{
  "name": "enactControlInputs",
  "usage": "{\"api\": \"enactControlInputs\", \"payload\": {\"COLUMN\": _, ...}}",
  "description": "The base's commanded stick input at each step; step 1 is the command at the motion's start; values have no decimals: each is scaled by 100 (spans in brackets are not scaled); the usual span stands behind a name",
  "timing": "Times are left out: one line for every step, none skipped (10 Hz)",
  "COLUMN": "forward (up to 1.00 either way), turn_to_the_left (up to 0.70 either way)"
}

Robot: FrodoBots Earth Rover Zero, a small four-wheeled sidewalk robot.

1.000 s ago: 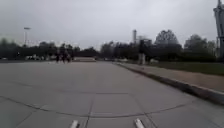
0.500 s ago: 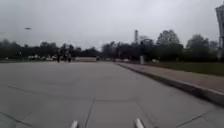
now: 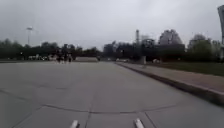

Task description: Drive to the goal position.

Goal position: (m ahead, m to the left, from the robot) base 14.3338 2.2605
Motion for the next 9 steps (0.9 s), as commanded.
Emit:
{"api": "enactControlInputs", "payload": {"forward": 70, "turn_to_the_left": -4}}
{"api": "enactControlInputs", "payload": {"forward": 70, "turn_to_the_left": -4}}
{"api": "enactControlInputs", "payload": {"forward": 70, "turn_to_the_left": -4}}
{"api": "enactControlInputs", "payload": {"forward": 70, "turn_to_the_left": -4}}
{"api": "enactControlInputs", "payload": {"forward": 70, "turn_to_the_left": -4}}
{"api": "enactControlInputs", "payload": {"forward": 70, "turn_to_the_left": -4}}
{"api": "enactControlInputs", "payload": {"forward": 70, "turn_to_the_left": -4}}
{"api": "enactControlInputs", "payload": {"forward": 70, "turn_to_the_left": -4}}
{"api": "enactControlInputs", "payload": {"forward": 70, "turn_to_the_left": -4}}
